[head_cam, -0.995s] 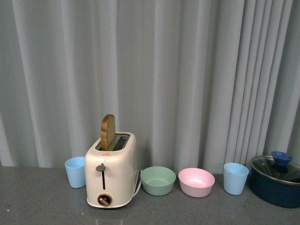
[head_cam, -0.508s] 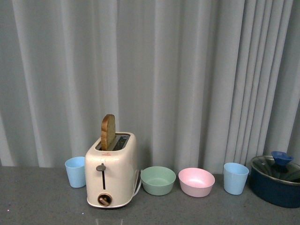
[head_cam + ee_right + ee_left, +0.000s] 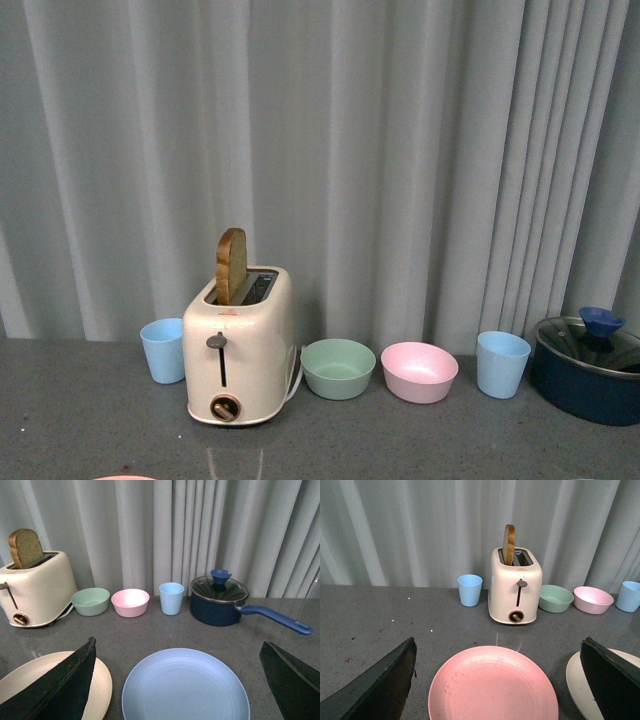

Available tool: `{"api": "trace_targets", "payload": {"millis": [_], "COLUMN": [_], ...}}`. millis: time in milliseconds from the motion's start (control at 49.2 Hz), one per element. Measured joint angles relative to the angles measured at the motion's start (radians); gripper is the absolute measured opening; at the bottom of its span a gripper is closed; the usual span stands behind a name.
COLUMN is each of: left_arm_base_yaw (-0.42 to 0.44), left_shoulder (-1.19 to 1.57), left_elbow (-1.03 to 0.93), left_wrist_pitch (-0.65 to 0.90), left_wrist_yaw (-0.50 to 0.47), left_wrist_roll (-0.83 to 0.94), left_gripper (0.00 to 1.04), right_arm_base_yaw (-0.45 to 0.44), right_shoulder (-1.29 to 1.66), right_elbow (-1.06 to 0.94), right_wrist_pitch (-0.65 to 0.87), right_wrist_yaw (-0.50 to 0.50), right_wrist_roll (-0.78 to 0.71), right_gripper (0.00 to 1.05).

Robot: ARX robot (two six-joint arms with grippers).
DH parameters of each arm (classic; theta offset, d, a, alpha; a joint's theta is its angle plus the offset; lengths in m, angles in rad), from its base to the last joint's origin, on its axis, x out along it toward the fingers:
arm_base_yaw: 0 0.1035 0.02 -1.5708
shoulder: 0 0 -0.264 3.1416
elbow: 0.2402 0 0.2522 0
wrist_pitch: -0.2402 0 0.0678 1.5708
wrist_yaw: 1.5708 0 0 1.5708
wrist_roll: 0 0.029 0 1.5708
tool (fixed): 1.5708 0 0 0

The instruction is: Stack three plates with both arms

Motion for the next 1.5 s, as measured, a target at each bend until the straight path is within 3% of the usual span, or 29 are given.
{"api": "trace_targets", "payload": {"millis": [325, 426, 528, 670, 853, 1056, 1503], "left_arm_base_yaw": [0.002, 0.100, 0.106, 0.039, -0.012, 0.038, 0.187], "left_shoulder": [0.003, 0.240, 0.585, 0.952, 1.479, 1.748, 1.992], "left_elbow": [0.001, 0.129, 0.254, 0.439, 0.785, 1.010, 1.123], "left_wrist_pitch": [-0.002, -0.277, -0.219, -0.082, -0.200, -0.314, -0.325], "left_wrist_yaw": [0.008, 0.332, 0.449, 0.394, 0.326, 0.279, 0.169], "left_wrist_roll": [0.001, 0.129, 0.211, 0.278, 0.388, 0.453, 0.499], "left_gripper": [0.98, 0.98, 0.98, 0.98, 0.98, 0.98, 0.98], "right_arm_base_yaw": [0.000, 0.000, 0.002, 0.002, 0.002, 0.002, 0.002], "right_shoulder": [0.000, 0.000, 0.000, 0.000, 0.000, 0.000, 0.000], "right_elbow": [0.000, 0.000, 0.000, 0.000, 0.000, 0.000, 0.000], "right_wrist_pitch": [0.000, 0.000, 0.000, 0.000, 0.000, 0.000, 0.000], "right_wrist_yaw": [0.000, -0.001, 0.000, 0.000, 0.000, 0.000, 0.000], "right_wrist_roll": [0.000, 0.000, 0.000, 0.000, 0.000, 0.000, 0.000], "right_gripper": [0.97, 0.97, 0.97, 0.97, 0.97, 0.97, 0.97]}}
